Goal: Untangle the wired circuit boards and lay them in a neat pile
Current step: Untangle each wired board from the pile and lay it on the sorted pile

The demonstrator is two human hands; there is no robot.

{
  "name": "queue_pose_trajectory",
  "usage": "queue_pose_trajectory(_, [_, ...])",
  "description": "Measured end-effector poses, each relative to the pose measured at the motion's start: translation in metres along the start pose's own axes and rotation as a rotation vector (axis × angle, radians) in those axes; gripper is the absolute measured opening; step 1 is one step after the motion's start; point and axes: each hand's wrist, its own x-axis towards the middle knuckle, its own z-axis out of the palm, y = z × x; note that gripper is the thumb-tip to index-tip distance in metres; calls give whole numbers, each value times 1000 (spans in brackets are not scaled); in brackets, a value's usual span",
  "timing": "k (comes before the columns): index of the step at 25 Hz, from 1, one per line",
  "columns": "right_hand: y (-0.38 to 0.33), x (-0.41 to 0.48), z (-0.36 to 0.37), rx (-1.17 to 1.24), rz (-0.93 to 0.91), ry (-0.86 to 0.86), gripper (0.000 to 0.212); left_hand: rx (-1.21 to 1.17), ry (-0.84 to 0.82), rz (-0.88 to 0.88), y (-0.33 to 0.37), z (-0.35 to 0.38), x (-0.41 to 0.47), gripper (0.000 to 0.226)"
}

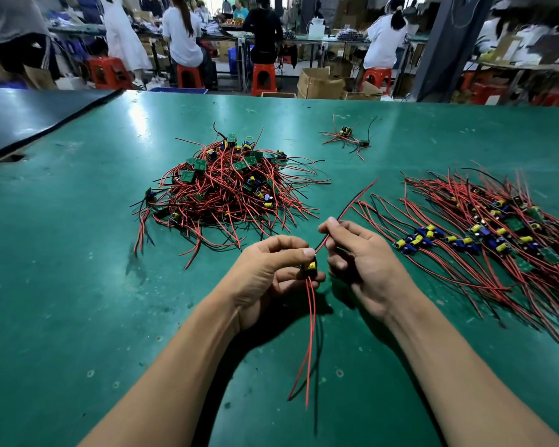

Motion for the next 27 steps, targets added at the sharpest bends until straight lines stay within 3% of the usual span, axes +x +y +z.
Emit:
queue_pose_trajectory(5, [4, 0, -4, -57, 23, -95, 18, 263, 48, 12, -6, 5, 0, 6])
queue_pose_trajectory(11, [8, -5, -6, -102, 82, -236, 23, 241, 28, 58, -8, 5, -2, 13])
queue_pose_trajectory(22, [2, -4, -7, -70, 183, -247, 15, 197, -232, -69, -4, -1, -6, 14])
queue_pose_trajectory(27, [5, -4, -2, -134, 164, -98, 20, 287, -79, 10, -8, 4, -3, 19])
